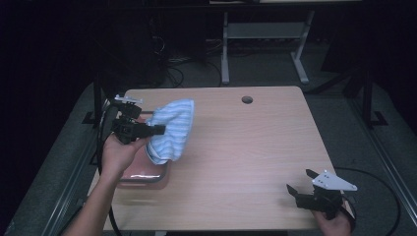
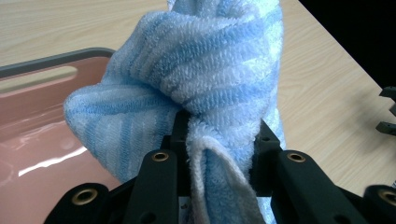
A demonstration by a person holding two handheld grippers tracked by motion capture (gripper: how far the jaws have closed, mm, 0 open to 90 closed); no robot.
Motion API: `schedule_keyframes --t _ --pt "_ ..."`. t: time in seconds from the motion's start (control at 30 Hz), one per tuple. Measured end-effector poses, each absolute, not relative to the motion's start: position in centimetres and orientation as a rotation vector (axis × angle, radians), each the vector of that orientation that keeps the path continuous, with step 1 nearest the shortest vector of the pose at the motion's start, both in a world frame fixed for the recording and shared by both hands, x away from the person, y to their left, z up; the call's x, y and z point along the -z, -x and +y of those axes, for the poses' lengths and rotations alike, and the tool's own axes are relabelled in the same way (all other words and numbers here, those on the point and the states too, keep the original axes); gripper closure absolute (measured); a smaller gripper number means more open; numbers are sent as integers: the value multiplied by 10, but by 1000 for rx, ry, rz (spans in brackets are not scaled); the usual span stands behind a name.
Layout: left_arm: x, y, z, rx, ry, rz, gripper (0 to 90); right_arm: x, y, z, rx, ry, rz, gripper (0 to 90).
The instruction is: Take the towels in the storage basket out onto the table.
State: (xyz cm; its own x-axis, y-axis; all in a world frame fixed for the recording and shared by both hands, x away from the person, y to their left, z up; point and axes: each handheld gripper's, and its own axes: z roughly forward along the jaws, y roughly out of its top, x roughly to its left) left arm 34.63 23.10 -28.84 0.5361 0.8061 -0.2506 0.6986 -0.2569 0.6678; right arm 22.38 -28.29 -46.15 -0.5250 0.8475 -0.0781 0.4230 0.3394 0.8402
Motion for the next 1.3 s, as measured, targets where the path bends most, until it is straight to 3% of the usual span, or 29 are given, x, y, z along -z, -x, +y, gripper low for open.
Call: schedule_keyframes --t 1.3 --pt "308 -367 156 -76 -2094 1113 691 462 -223 -288 -1112 -1130 2077 145"
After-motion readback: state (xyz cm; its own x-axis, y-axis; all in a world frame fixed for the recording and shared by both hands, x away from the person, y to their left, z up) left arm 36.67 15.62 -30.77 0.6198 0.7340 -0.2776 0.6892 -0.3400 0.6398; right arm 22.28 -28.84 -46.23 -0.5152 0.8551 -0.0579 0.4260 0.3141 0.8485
